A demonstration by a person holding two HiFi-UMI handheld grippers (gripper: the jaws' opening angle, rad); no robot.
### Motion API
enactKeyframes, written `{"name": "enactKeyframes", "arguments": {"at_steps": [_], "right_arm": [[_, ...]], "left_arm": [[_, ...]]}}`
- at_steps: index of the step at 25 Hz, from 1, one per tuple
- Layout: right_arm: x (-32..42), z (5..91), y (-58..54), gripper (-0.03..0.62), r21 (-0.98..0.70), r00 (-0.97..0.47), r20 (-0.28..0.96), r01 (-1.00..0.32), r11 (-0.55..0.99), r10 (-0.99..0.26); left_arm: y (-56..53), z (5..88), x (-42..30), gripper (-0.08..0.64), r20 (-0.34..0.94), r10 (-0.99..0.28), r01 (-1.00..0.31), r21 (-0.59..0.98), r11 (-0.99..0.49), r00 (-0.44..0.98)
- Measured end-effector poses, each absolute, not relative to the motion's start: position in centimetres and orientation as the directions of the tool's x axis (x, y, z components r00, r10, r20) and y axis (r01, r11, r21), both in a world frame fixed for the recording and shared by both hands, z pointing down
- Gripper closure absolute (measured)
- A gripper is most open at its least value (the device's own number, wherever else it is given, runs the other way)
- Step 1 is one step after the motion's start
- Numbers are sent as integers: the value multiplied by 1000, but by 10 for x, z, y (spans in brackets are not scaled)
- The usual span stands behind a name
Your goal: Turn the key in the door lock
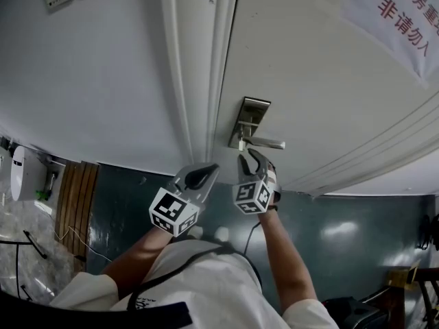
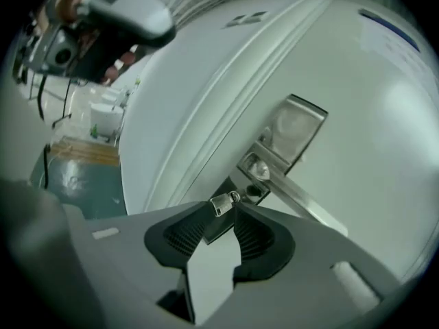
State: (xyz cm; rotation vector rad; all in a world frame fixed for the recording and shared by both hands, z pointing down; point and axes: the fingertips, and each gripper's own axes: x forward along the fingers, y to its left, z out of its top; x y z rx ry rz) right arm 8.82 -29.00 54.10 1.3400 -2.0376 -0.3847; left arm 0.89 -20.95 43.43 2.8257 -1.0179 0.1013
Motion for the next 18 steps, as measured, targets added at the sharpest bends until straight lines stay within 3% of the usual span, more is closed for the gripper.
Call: {"name": "enactKeyframes", "arguments": {"at_steps": [4, 11, 18], "right_arm": [[101, 523, -276, 545, 416, -280, 289, -825, 383, -916], [115, 463, -245, 583, 67, -311, 121, -945, 320, -943], [129, 430, -225, 584, -26, -300, 49, -954, 299, -953]], "left_arm": [[-211, 432, 16, 554, 103, -624, -632, 105, -767, 774], [-211, 427, 27, 555, 90, -616, -623, 109, -775, 782], [-212, 422, 34, 555, 75, -615, -619, 112, -777, 785]]}}
